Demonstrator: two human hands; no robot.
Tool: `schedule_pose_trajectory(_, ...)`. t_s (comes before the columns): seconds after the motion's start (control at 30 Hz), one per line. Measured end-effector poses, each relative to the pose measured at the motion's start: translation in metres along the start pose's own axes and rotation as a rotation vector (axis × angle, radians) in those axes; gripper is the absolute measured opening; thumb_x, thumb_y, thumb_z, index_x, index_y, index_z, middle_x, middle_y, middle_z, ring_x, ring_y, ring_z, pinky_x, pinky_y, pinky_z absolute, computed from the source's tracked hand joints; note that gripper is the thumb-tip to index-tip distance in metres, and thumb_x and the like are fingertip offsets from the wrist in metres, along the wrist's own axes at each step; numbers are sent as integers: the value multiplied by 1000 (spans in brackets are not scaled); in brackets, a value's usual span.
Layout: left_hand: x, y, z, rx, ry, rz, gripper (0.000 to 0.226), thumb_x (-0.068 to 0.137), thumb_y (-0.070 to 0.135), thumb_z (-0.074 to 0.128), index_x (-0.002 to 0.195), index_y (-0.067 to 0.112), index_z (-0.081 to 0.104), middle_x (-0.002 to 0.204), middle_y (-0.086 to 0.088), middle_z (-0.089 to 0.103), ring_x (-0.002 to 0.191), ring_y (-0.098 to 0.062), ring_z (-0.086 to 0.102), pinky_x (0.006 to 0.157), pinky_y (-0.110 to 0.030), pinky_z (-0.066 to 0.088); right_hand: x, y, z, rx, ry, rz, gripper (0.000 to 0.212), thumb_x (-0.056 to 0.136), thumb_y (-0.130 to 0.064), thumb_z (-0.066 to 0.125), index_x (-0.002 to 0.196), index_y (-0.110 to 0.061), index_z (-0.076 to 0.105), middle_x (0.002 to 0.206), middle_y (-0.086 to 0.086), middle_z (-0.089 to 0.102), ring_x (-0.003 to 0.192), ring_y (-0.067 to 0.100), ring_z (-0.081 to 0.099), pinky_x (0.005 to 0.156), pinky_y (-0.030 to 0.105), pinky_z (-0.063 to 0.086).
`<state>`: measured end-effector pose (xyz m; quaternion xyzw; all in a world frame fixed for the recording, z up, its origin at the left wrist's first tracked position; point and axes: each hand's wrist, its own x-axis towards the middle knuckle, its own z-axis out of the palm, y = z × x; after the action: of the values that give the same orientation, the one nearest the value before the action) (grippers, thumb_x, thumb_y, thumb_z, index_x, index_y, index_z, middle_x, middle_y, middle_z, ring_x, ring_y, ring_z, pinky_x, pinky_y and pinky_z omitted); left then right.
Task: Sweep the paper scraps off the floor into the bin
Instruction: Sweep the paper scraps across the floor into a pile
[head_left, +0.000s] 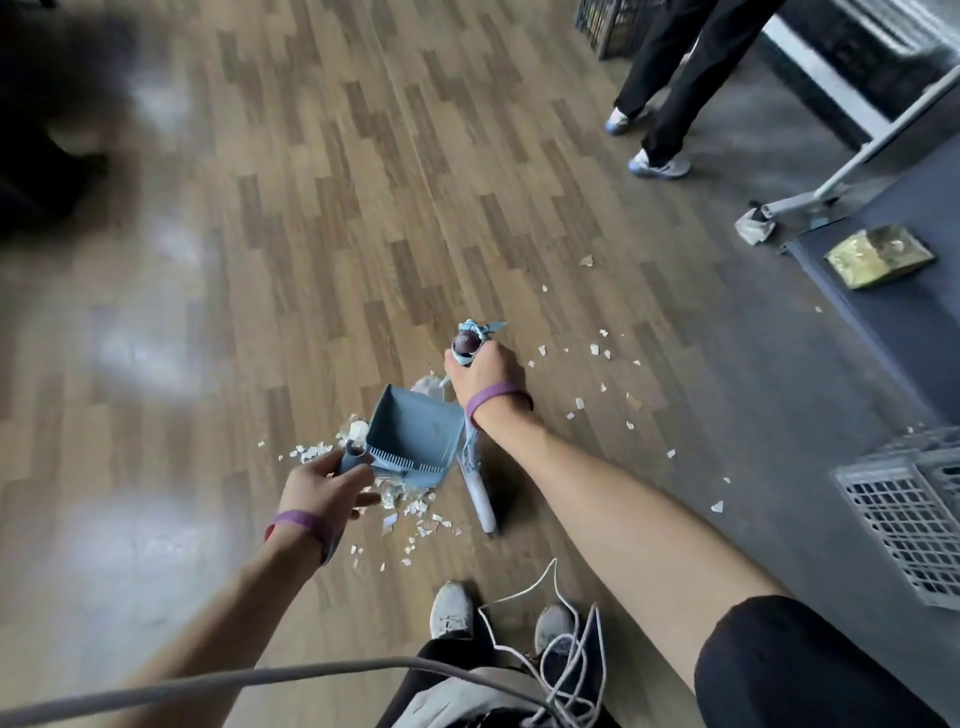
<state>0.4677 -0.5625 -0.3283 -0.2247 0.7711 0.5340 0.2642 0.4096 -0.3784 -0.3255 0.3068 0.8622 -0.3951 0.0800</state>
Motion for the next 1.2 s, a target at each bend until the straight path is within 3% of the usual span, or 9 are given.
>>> schedule_pose_trajectory(0.2,-4,26,62,-69,-110,16,25,84,-7,52,79,15,63,62,3,66,44,-10,65,44,-19,38,21,52,-80,-27,158,91,35,91,-36,53,92,-4,66,101,19,69,98,39,62,79,34,48)
schedule_pose_trajectory(0.4,-8,54,154,-65,-228,29,22,85,-4,54,82,15,65,77,-4,67,44,-10,65,55,-25,39,47,136,-182,-30,302,184,29,89,-34,58,92,-7,66,103,17,69,100,38,62,79,33,48)
schedule_pose_trajectory(0.57,-15,74,256,11,-303,48,25,85,-3,54,82,19,65,82,-4,67,49,-12,68,51,-23,38,85,217,-270,-55,371,235,32,90,-36,58,93,-5,66,104,19,68,99,40,62,78,35,48)
schedule_pose_trajectory(0.9,-39,117,463,59,-362,0,21,87,0,58,84,20,64,78,-3,66,59,-18,67,52,-24,38,158,378,-403,-80,325,378,38,91,-37,52,83,-3,66,89,17,71,90,37,65,71,31,46)
schedule_pose_trajectory(1.2,-19,134,520,108,-364,-41,17,88,2,59,92,18,64,81,2,67,55,-10,68,52,-24,40,200,437,-427,-121,241,464,37,91,-35,56,83,0,63,94,25,67,92,41,63,70,33,43)
